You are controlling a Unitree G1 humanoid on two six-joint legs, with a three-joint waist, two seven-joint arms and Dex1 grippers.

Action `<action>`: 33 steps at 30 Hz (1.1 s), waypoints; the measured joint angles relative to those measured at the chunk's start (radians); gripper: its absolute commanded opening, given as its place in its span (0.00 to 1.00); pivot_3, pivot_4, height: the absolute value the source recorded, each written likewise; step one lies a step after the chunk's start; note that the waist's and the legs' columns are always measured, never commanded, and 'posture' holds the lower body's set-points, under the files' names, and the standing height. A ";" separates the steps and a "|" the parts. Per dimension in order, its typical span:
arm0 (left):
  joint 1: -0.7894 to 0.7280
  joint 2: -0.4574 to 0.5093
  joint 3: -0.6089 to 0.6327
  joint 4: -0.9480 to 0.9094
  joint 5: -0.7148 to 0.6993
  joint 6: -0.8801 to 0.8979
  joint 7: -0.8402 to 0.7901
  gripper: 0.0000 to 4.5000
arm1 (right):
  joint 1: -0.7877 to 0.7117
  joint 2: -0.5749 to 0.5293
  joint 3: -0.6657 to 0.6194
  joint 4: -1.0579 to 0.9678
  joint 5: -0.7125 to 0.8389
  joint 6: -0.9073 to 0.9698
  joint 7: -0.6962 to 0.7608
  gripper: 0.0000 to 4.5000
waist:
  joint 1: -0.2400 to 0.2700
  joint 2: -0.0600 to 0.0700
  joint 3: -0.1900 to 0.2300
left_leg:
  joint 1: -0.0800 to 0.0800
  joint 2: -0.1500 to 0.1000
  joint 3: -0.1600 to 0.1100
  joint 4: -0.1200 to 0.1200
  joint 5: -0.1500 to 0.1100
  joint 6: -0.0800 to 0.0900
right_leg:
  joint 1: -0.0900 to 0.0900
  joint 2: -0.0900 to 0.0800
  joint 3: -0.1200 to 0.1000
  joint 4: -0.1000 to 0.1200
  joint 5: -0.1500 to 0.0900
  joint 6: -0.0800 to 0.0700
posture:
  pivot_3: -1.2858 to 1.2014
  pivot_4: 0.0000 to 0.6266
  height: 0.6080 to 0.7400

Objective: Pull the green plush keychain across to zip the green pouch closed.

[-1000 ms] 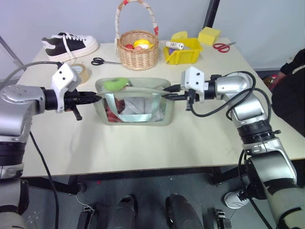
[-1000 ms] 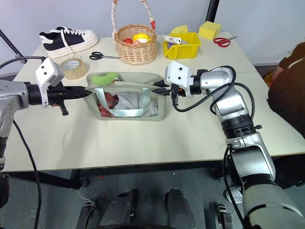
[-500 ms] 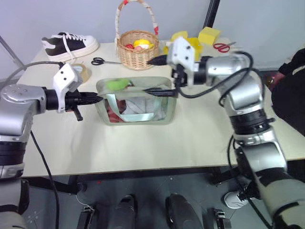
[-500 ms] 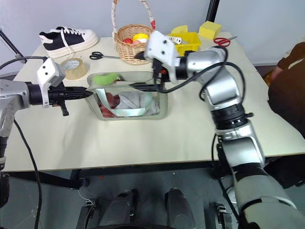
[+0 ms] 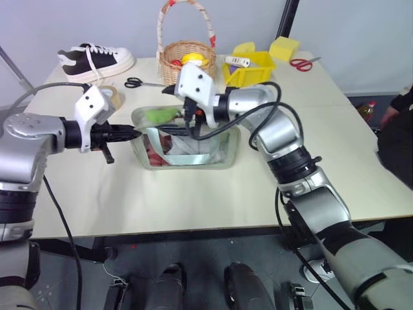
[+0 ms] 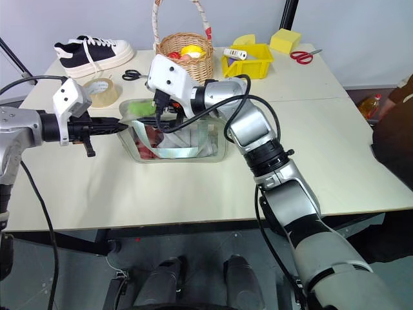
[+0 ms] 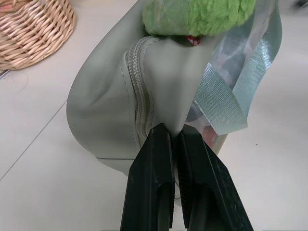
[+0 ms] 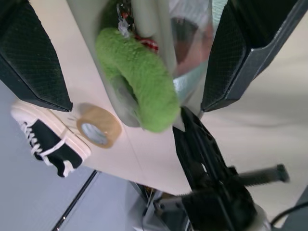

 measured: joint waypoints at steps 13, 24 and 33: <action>-0.001 -0.006 0.000 -0.002 0.001 0.000 0.002 0.00 | 0.000 0.015 -0.072 -0.049 0.049 0.159 -0.023 0.00 | 0.001 0.000 0.000 | 0.000 0.000 -0.001 0.000 0.000 0.000 | 0.000 0.000 0.000 0.000 0.000 0.000 | 0.52 0.24 1.00; 0.003 -0.006 -0.001 -0.010 0.000 -0.002 -0.002 0.00 | 0.085 -0.251 -0.223 -0.155 -0.018 0.277 -0.258 0.00 | 0.007 0.000 0.000 | -0.001 -0.001 0.000 -0.001 0.000 0.000 | 0.000 -0.001 0.000 -0.001 0.000 0.000 | 0.52 0.24 1.00; -0.020 -0.032 -0.034 -0.013 -0.008 -0.021 -0.012 0.00 | 0.314 -0.352 -0.237 -0.216 -0.114 0.213 -0.450 0.00 | 0.000 0.000 0.000 | -0.001 0.000 0.001 -0.001 0.000 0.000 | 0.000 0.000 0.000 -0.001 0.000 0.000 | 0.52 0.24 1.00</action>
